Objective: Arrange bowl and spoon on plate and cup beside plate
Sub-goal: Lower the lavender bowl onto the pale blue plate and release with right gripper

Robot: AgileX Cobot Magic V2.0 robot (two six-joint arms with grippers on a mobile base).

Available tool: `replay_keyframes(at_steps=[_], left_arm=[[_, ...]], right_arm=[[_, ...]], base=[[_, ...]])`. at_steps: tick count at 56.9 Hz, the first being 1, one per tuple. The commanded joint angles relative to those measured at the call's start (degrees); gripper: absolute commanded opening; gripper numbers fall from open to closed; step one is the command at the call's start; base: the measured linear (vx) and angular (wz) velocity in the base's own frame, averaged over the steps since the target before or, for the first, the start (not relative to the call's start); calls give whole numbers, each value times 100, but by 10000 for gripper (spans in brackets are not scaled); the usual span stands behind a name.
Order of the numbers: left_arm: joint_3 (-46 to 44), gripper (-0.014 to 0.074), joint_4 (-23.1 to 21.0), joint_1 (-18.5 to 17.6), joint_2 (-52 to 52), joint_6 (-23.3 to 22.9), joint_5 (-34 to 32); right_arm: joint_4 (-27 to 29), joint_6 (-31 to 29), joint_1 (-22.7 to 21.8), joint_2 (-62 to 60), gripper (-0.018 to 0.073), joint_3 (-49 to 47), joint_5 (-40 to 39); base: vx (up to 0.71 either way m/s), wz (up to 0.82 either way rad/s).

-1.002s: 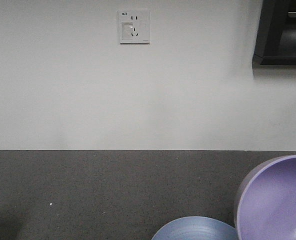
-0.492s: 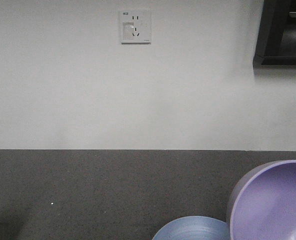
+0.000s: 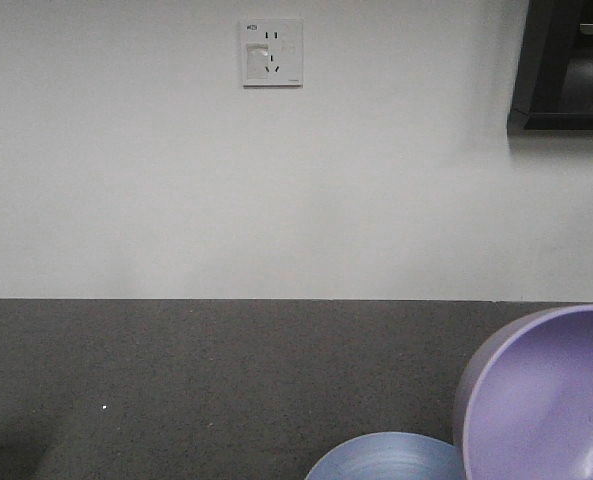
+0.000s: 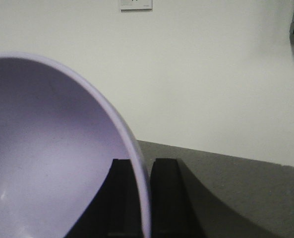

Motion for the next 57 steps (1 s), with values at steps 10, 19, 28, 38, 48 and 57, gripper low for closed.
replay_keyframes(at_steps=[10,19,28,38,48,57], left_arm=[[-143,-6,31,-6,80,-4,-472],[-143,-6,31,-6,80,-6,-372],[-143,-6,20,-6,80,-70,-344],[-143,-6,20,-6,80,-70,-344],[-143,-6,20,-6,80,-70,-333],[-143,-6,25,-6,80,-70,-321]], right_arm=[[-1375,2069,0,1446,-8,-601,515],[-2623,3047,0,2656,-8,-1397,1448],[-2850,3230,6,3413,-8,-1769,1584],[-2889,3317,469,3998,-8,-1784,1286],[-2968,3682,1219,4512,-8,-1784,687],[-2973,3697,1389,4877,-8,-1784,436]], base=[[0,0],[0,0],[0,0],[0,0],[0,0],[0,0]])
